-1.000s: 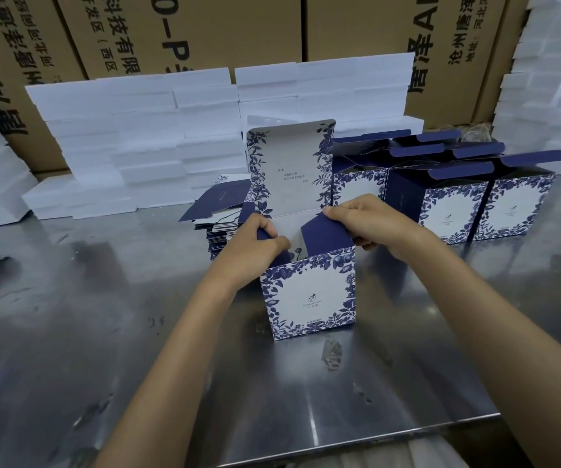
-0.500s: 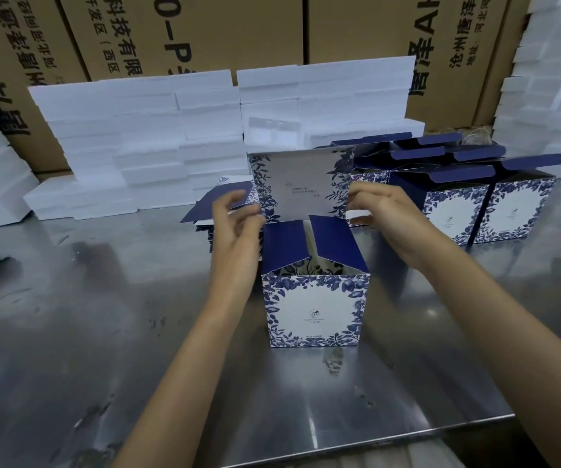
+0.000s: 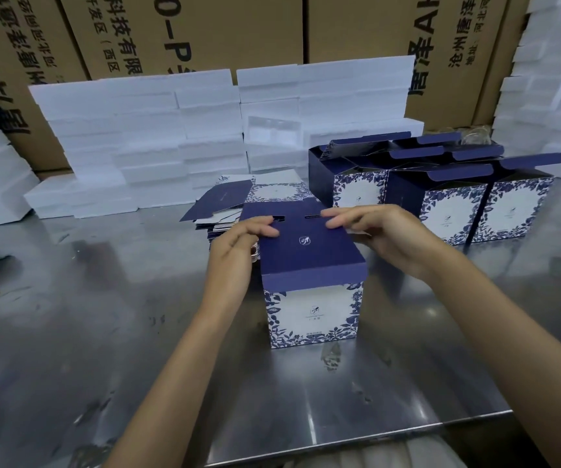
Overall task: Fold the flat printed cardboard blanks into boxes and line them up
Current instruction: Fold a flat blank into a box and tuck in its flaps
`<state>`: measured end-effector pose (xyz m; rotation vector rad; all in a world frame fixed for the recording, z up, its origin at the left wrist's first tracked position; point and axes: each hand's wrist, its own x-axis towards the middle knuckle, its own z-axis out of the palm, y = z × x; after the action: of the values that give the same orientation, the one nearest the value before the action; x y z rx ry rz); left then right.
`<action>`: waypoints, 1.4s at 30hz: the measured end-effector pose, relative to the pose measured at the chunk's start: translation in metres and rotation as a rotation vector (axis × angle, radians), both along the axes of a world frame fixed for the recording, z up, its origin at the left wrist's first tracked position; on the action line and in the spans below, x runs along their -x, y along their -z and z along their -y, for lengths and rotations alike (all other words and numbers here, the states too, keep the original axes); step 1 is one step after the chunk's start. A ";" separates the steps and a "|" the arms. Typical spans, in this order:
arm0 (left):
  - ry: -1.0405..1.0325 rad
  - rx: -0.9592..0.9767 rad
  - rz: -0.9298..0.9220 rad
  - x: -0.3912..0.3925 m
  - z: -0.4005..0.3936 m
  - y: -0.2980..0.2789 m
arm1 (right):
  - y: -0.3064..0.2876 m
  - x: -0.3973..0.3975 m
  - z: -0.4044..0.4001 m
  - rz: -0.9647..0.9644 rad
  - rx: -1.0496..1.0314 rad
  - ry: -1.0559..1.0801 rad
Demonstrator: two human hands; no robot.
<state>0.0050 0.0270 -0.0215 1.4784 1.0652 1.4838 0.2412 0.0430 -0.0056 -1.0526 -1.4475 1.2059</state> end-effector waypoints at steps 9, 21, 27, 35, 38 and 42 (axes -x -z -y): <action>-0.002 0.228 -0.432 -0.019 -0.031 -0.039 | -0.026 0.038 -0.016 0.408 -0.041 0.159; -0.042 0.275 -0.271 -0.032 -0.033 -0.025 | -0.018 0.057 -0.020 0.402 0.022 0.248; -0.110 0.331 -0.340 -0.029 -0.027 -0.025 | -0.013 0.053 -0.015 0.368 0.059 0.313; -0.191 0.326 -0.351 -0.025 -0.024 -0.025 | -0.015 0.056 -0.007 0.451 0.052 0.404; -0.196 0.297 -0.424 -0.026 -0.026 -0.025 | -0.015 0.057 -0.002 0.515 0.008 0.446; -0.286 0.112 -0.571 -0.023 -0.023 -0.027 | -0.018 0.052 0.002 0.682 -0.022 0.530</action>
<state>0.0277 0.0498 0.0059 1.7737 1.7296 1.1769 0.1889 0.0413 0.0120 -1.8010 -1.5123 0.4568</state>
